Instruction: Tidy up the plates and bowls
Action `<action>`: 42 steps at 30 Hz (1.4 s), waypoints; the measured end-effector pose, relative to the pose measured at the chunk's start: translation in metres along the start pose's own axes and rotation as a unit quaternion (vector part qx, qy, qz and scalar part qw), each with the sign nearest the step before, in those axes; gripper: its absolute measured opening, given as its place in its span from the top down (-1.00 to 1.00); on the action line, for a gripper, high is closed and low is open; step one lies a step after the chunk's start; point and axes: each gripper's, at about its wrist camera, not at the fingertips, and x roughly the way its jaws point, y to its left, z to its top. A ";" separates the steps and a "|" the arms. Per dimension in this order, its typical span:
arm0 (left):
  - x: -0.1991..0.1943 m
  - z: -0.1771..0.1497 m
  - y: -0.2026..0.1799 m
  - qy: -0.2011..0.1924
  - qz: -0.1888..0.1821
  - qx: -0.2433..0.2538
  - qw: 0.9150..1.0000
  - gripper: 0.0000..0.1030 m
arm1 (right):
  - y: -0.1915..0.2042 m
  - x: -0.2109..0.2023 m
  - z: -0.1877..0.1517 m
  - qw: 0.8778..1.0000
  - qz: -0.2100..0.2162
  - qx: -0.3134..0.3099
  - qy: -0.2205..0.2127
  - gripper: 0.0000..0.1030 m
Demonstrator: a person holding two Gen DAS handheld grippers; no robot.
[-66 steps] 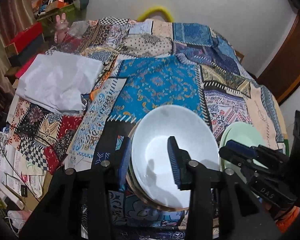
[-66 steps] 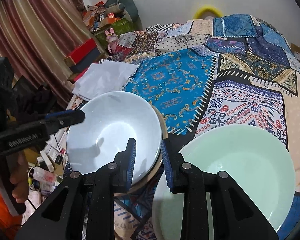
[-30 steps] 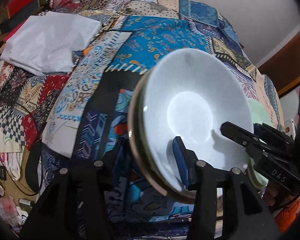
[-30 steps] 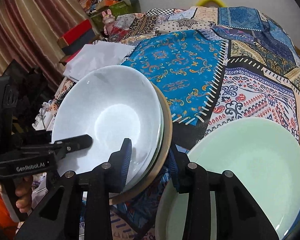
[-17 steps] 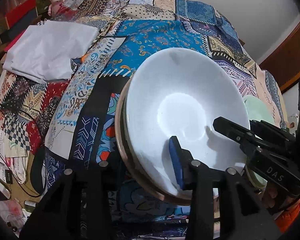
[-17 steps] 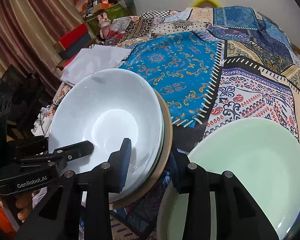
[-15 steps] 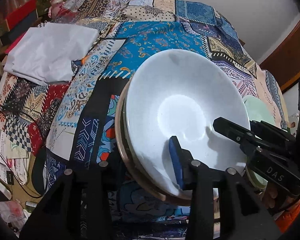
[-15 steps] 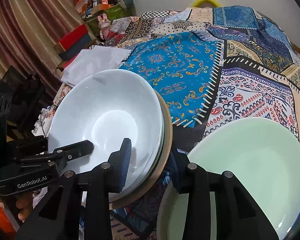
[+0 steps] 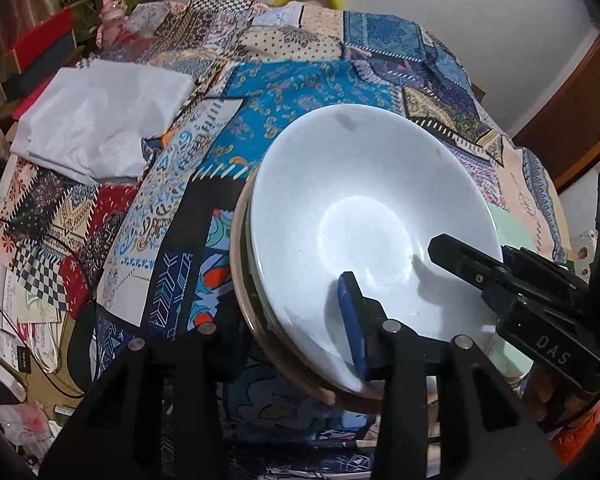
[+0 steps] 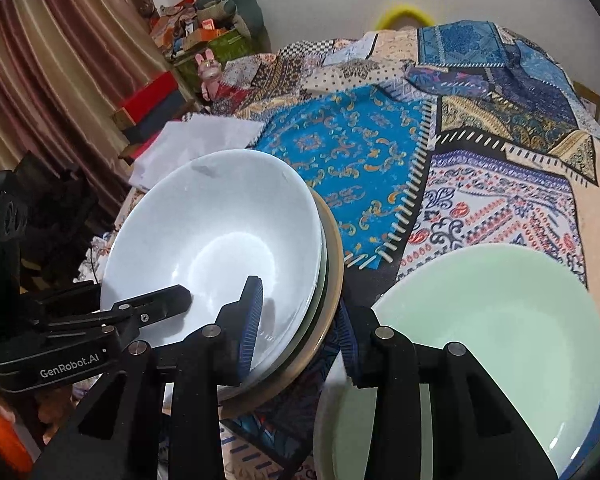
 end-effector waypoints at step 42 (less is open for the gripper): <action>-0.030 0.010 -0.157 -0.031 -0.065 0.095 0.993 0.22 | -0.089 -0.133 -0.019 0.989 -0.062 0.067 -0.120 0.36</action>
